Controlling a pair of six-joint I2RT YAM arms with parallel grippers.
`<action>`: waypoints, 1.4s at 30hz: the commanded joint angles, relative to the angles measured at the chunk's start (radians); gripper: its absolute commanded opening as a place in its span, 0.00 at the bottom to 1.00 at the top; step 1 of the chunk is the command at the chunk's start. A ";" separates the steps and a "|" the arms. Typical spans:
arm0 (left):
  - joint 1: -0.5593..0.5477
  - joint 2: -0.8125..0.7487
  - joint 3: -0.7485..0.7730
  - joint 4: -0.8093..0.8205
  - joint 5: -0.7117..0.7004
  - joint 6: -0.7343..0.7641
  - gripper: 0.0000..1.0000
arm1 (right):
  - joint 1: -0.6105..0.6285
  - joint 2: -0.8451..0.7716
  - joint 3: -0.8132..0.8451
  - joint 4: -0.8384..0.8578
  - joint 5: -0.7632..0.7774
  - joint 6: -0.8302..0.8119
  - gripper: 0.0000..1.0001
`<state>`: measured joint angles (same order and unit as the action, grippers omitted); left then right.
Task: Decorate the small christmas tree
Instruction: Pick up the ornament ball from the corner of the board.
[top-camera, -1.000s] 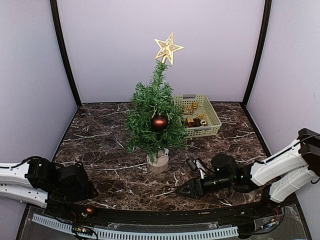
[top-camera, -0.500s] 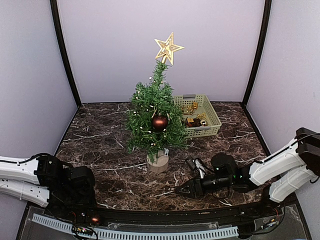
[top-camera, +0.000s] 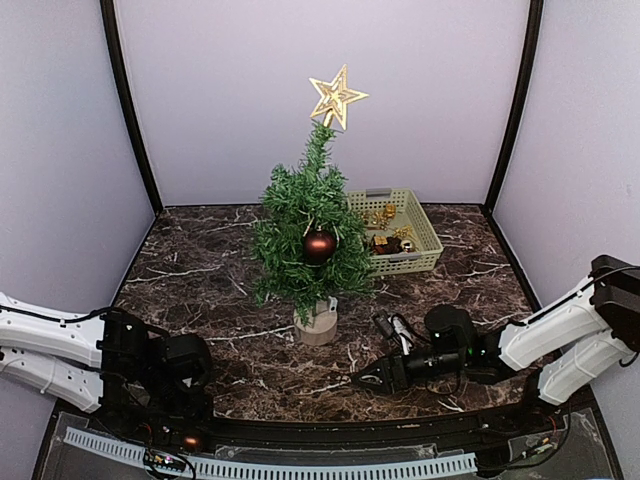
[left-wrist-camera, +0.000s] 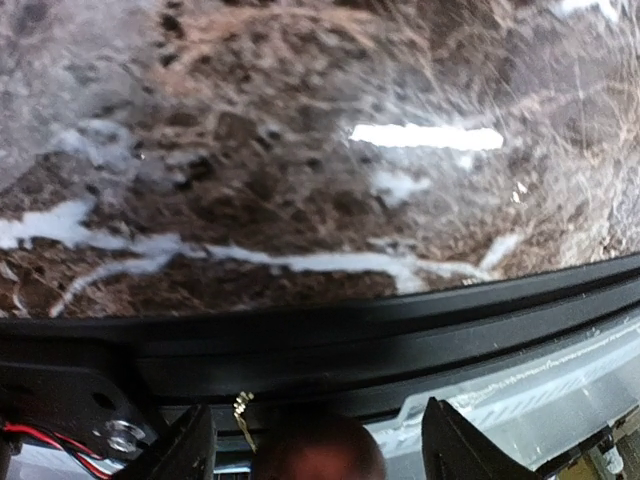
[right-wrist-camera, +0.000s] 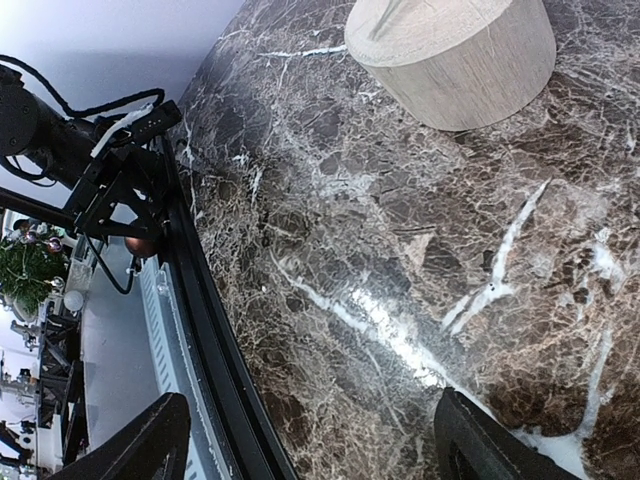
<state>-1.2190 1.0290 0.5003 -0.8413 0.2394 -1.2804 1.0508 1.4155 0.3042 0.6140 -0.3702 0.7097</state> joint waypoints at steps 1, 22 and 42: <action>0.007 0.012 0.047 -0.031 0.089 0.069 0.75 | -0.008 0.015 -0.007 0.063 -0.017 -0.018 0.86; 0.004 0.086 -0.003 -0.006 0.216 0.158 0.70 | -0.011 0.023 -0.017 0.095 -0.015 -0.010 0.85; 0.102 0.102 0.297 -0.082 0.071 0.228 0.48 | -0.032 -0.255 0.085 -0.228 0.050 -0.071 0.85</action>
<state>-1.1866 1.1370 0.6956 -0.8970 0.3683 -1.1034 1.0317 1.2476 0.3309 0.5072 -0.3630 0.6830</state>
